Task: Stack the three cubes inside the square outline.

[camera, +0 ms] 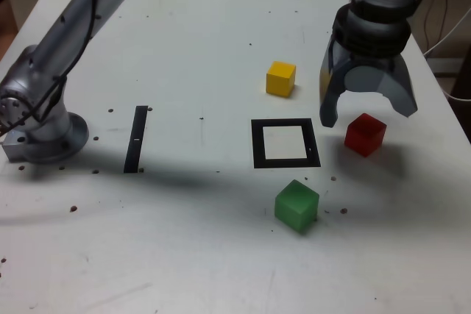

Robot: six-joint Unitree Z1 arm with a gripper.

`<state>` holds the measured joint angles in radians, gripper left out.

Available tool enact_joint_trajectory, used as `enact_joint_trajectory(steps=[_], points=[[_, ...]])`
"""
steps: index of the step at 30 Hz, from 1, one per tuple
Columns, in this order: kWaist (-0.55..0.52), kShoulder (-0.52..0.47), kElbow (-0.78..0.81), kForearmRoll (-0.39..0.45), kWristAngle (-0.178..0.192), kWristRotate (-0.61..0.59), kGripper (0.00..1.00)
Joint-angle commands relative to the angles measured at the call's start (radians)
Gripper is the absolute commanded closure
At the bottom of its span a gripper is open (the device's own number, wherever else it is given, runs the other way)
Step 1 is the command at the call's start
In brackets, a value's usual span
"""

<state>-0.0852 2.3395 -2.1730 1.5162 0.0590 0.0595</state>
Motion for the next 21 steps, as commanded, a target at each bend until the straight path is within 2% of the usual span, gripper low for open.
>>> enact_joint_trajectory(steps=[1, 12, 21], points=[[0.002, 0.013, -0.01, 0.002, 0.004, 0.01, 0.0], [0.002, 0.015, -0.015, 0.002, 0.023, 0.078, 0.0], [-0.007, 0.002, 0.012, -0.008, 0.067, 0.278, 0.0]])
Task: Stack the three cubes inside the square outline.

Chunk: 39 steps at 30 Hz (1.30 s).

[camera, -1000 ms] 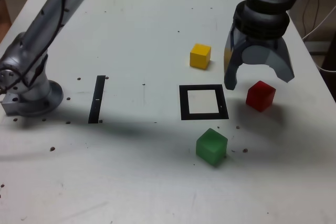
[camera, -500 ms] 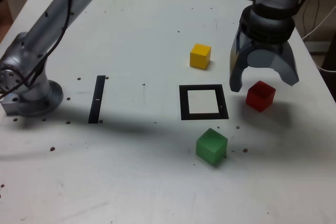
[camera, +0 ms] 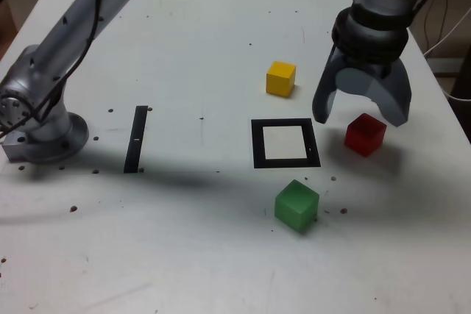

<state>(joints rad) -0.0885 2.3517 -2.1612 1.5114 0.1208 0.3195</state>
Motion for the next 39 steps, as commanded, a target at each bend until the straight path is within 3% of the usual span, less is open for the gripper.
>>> enact_joint_trajectory(steps=[1, 12, 39], points=[[-0.005, -0.011, 0.001, -0.005, 0.011, 0.04, 0.0], [-0.014, -0.019, -0.004, -0.018, 0.047, 0.167, 0.0], [-0.051, 0.058, -0.017, -0.044, 0.067, 0.196, 0.03]])
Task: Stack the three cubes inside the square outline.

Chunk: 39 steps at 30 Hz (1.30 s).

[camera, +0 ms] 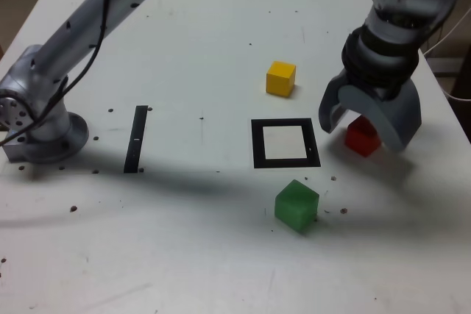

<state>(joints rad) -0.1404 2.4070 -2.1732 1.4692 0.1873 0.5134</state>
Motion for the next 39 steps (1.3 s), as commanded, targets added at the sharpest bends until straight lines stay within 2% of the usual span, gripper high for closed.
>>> enact_joint_trajectory(steps=[1, 6, 12, 23, 32, 39], points=[[-0.001, 0.004, -0.006, -0.002, 0.0, 0.002, 0.04], [-0.004, 0.006, -0.009, 0.001, -0.001, 0.002, 0.07], [-0.005, 0.012, -0.017, 0.008, -0.007, 0.002, 0.17], [-0.009, 0.047, -0.05, 0.002, -0.017, -0.002, 0.42], [-0.011, 0.059, -0.057, -0.005, -0.004, -0.007, 0.65], [-0.011, 0.061, -0.057, 0.0, -0.003, -0.009, 0.69]])
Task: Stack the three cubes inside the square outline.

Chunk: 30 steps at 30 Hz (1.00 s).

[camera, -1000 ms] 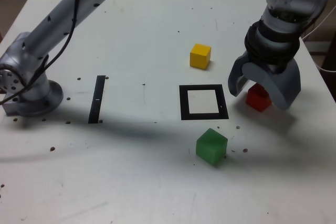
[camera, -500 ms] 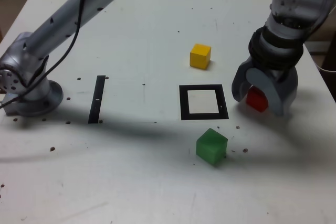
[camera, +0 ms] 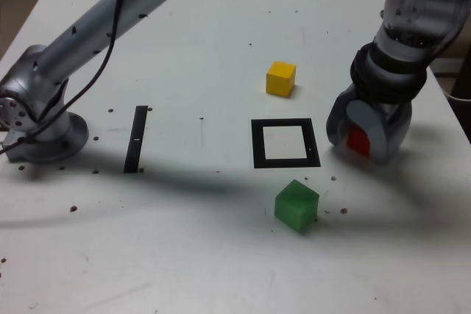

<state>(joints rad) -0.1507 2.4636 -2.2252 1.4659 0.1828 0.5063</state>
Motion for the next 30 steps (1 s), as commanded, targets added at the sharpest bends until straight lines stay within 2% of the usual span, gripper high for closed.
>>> enact_joint_trajectory(steps=[1, 11, 19, 23, 30], points=[[-0.001, 0.004, -0.006, 0.004, 0.002, -0.002, 0.69], [-0.001, -0.005, -0.008, 0.013, 0.007, -0.007, 0.69], [-0.001, -0.087, 0.013, 0.044, 0.013, -0.082, 0.69], [-0.001, -0.137, 0.043, 0.05, -0.005, -0.147, 0.69], [-0.001, -0.22, 0.142, 0.053, -0.059, -0.274, 0.69]])
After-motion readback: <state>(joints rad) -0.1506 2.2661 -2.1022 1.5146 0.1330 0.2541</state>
